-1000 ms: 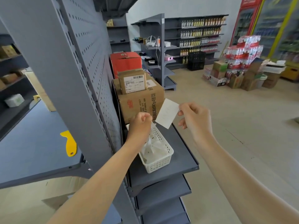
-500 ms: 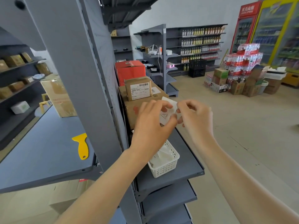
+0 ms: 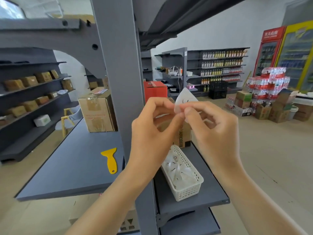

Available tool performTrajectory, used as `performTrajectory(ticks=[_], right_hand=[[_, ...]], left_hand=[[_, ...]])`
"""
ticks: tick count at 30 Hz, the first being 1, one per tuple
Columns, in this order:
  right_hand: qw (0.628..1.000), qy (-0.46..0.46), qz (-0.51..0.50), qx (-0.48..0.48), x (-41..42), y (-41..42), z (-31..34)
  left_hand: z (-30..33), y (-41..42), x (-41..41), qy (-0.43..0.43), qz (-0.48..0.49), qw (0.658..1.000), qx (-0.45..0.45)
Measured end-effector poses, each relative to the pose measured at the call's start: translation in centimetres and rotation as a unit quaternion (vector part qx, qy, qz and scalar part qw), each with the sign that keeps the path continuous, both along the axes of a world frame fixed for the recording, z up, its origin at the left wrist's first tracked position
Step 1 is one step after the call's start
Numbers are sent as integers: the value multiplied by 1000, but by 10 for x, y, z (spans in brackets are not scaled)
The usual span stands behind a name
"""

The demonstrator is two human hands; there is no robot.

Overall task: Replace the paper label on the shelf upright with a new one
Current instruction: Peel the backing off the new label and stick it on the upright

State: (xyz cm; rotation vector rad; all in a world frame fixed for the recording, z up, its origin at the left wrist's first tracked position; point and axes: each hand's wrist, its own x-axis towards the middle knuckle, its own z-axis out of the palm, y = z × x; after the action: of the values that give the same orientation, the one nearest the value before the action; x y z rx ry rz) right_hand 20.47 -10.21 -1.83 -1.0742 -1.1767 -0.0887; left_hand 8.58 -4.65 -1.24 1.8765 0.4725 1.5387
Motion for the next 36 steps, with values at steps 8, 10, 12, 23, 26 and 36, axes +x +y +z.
performTrajectory(ticks=[8,10,12,23,26,36], right_hand=[[996,18,67,-64,-29,16,26],[995,0,74,-72,-36,23,27],[994,-14,83,-76,-44,28,28],[988,9,97,-121,-50,56,30],[989,22,94,-115,-51,59,27],[993,19,61,-98,-51,61,28]], left_hand=[[11,6,-67,-19,47,998,-22],[14,9,-78,-24,70,997,-36],[18,12,-86,-28,94,994,-42],[31,37,-96,82,215,973,-6],[33,41,-97,110,246,961,58],[34,50,-95,122,290,925,212]])
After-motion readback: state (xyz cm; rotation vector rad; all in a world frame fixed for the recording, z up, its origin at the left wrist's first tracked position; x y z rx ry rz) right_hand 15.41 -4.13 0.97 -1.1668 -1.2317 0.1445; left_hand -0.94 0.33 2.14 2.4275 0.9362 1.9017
